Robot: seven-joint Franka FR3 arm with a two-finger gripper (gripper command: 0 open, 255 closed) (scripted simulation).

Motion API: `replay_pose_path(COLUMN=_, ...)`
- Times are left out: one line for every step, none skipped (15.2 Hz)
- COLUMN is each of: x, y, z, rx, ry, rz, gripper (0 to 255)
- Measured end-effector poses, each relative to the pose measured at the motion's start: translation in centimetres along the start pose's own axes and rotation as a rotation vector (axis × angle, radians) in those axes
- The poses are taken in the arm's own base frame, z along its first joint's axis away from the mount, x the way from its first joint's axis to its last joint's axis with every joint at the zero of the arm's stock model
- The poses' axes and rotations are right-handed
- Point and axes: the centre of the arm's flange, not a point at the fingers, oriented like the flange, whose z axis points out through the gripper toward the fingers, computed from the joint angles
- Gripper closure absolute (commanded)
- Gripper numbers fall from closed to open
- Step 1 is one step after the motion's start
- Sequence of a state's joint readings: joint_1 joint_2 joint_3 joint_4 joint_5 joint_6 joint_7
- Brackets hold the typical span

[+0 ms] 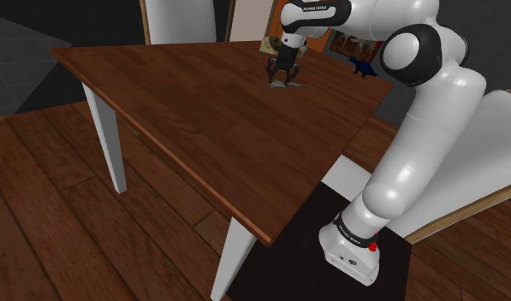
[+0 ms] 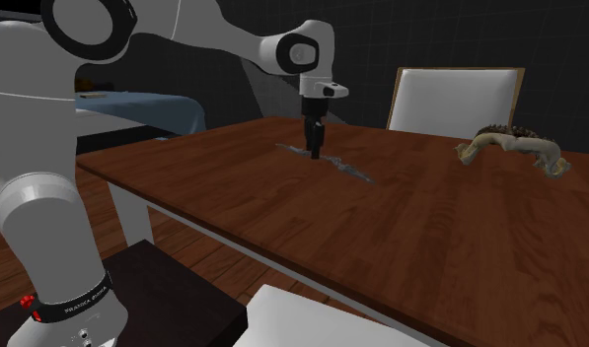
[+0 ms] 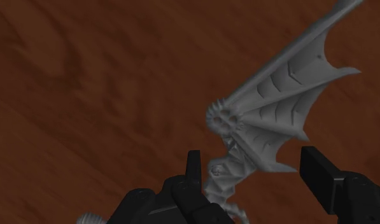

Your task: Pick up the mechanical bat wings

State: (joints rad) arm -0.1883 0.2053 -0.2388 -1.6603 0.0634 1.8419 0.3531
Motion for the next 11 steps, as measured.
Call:
replay_pose_path(x=-0.1, y=-0.1, z=-0.5, rx=0.0, ry=0.0, rz=0.0, gripper=255)
replay_pose_path(x=-0.3, y=-0.1, z=-1.1, rx=0.0, ry=0.0, rz=0.0, gripper=255)
replay_pose_path(x=-0.2, y=-0.1, z=-1.8, rx=0.0, ry=0.0, rz=0.0, gripper=255)
replay_pose_path(x=-0.2, y=-0.2, z=-2.4, rx=0.0, ry=0.0, rz=0.0, gripper=255)
replay_pose_path(x=-0.3, y=-0.1, z=-2.8, rx=0.0, ry=0.0, rz=0.0, gripper=255)
replay_pose_path(x=-0.2, y=0.0, z=-3.3, rx=0.0, ry=0.0, rz=0.0, gripper=255)
replay_pose_path(x=-0.2, y=0.0, z=-3.9, rx=0.0, ry=0.0, rz=0.0, gripper=255)
replay_pose_path(x=-0.2, y=0.0, z=-4.5, rx=0.0, ry=0.0, rz=0.0, gripper=255)
replay_pose_path(x=-0.3, y=0.1, z=-5.0, rx=0.0, ry=0.0, rz=0.0, gripper=255)
replay_pose_path(x=-0.3, y=0.0, z=-5.5, rx=0.0, ry=0.0, rz=0.0, gripper=255)
replay_pose_path(x=-0.3, y=0.0, z=-5.8, rx=0.0, ry=0.0, rz=0.0, gripper=255)
